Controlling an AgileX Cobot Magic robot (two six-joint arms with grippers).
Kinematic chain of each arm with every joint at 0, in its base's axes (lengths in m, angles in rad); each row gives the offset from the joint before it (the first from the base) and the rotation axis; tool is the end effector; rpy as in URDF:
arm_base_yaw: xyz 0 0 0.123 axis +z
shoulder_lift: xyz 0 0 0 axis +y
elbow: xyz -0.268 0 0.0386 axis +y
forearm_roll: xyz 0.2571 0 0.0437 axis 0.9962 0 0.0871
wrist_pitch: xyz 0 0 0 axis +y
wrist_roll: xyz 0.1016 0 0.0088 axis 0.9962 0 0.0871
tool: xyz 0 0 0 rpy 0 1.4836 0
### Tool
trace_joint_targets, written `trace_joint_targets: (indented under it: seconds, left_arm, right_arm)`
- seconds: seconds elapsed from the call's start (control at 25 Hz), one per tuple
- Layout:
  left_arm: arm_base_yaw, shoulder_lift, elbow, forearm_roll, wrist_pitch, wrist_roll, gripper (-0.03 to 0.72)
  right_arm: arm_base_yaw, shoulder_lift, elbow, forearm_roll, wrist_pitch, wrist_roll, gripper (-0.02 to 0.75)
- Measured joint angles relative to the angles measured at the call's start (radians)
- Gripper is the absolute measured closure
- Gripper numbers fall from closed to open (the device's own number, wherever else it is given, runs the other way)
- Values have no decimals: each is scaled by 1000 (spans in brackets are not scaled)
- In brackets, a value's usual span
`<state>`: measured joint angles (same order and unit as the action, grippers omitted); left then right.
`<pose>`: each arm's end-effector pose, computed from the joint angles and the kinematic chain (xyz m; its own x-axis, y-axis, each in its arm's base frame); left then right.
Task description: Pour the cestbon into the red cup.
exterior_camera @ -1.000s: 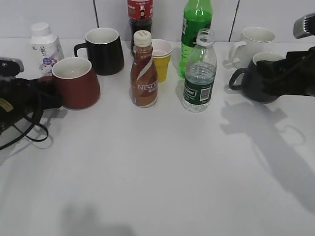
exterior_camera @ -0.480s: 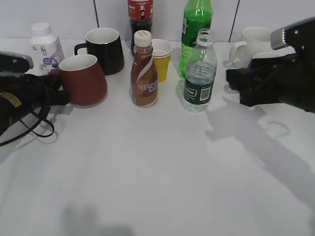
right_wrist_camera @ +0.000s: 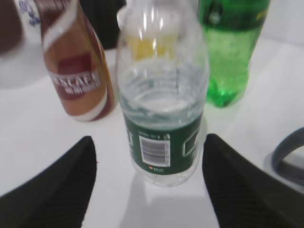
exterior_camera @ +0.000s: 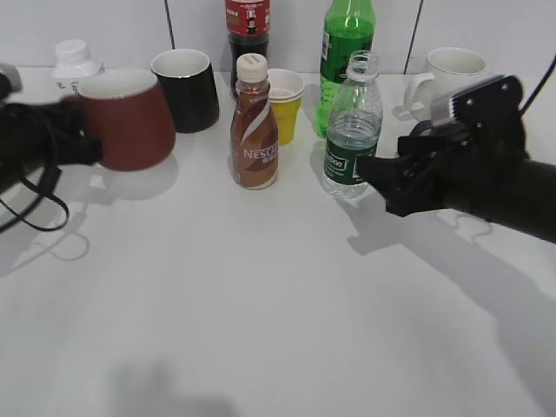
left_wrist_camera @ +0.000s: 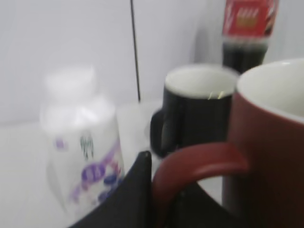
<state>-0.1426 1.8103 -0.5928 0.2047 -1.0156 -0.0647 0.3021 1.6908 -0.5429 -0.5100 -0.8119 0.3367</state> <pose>0.3248 -0.0644 0.1356 -0.1088 0.0597 -0.9923 0.3148 0.9489 0.0226 0.2818 0.1256 0.1382 -0.2789 -0.1170 -0.9532 -0.6084 0.7894 0.0811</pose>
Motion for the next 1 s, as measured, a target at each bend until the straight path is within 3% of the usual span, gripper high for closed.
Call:
trace_joint_targets:
  seconds: [0.44, 0.6, 1.0]
  left_arm:
    - [0, -326, 61, 190, 282, 0, 647]
    - [-15, -410, 69, 225, 351, -53, 647]
    - [-222, -432, 69, 276, 446, -106, 647]
  right_arm:
    - [1, 212, -189, 15, -7, 0, 192]
    - [1, 277, -267, 15, -7, 0, 192]
    - [1, 370, -374, -10, -14, 0, 192]
